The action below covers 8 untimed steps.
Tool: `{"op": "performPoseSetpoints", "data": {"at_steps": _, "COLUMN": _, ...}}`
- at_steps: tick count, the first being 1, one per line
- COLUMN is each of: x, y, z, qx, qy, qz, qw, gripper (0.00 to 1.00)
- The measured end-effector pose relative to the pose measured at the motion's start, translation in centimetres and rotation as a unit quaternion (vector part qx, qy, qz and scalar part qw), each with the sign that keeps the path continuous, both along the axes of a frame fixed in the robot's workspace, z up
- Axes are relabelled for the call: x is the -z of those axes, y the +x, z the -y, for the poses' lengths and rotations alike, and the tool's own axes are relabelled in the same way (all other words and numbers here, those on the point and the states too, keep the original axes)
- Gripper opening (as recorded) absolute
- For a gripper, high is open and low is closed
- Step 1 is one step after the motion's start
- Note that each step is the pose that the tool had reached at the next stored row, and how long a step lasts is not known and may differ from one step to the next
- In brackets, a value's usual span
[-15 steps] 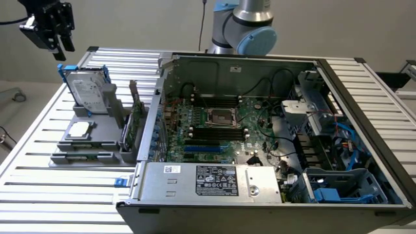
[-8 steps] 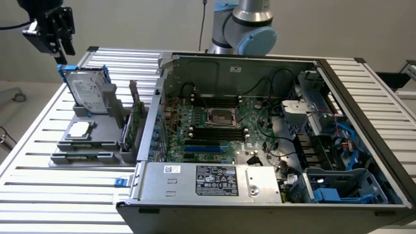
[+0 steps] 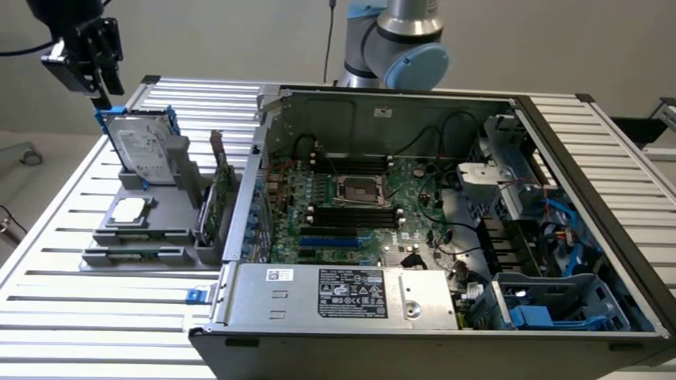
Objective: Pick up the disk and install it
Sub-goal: 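Pick up the disk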
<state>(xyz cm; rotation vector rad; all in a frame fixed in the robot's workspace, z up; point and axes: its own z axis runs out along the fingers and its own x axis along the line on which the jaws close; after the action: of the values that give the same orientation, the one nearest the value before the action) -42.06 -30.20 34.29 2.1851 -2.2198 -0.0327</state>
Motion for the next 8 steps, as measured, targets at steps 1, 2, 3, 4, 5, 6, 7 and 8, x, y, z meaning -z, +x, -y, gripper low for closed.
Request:
{"op": "performPoseSetpoints", "data": {"at_steps": 1, "x": 0.06, "y": -0.04, "z": -0.02, "qx": -0.002, "qy": -0.0020, "qz": 0.0002, "qw": 1.0000, "gripper": 0.48}}
{"op": "performPoseSetpoints", "data": {"at_steps": 2, "x": 0.10, "y": -0.08, "z": -0.06, "qx": -0.005, "qy": -0.0047, "qz": 0.0003, "qw": 1.0000, "gripper": 0.48}}
{"op": "performPoseSetpoints", "data": {"at_steps": 3, "x": 0.14, "y": -0.09, "z": -0.10, "qx": -0.007, "qy": -0.0076, "qz": 0.0004, "qw": 0.9999, "gripper": 0.48}}
{"op": "performPoseSetpoints", "data": {"at_steps": 4, "x": 0.18, "y": -0.11, "z": -0.13, "qx": -0.010, "qy": -0.0103, "qz": 0.0006, "qw": 0.9999, "gripper": 0.48}}
{"op": "performPoseSetpoints", "data": {"at_steps": 5, "x": 0.23, "y": -0.13, "z": -0.15, "qx": -0.012, "qy": -0.0123, "qz": 0.0009, "qw": 0.9998, "gripper": 0.50}}
{"op": "performPoseSetpoints", "data": {"at_steps": 6, "x": 0.27, "y": -0.16, "z": -0.15, "qx": -0.015, "qy": -0.0136, "qz": 0.0020, "qw": 0.9998, "gripper": 0.50}}
{"op": "performPoseSetpoints", "data": {"at_steps": 7, "x": 0.32, "y": -0.19, "z": -0.15, "qx": -0.017, "qy": -0.0144, "qz": 0.0038, "qw": 0.9997, "gripper": 0.56}}
{"op": "performPoseSetpoints", "data": {"at_steps": 8, "x": 0.39, "y": -0.22, "z": -0.16, "qx": -0.019, "qy": -0.0149, "qz": 0.0063, "qw": 0.9997, "gripper": 0.56}}
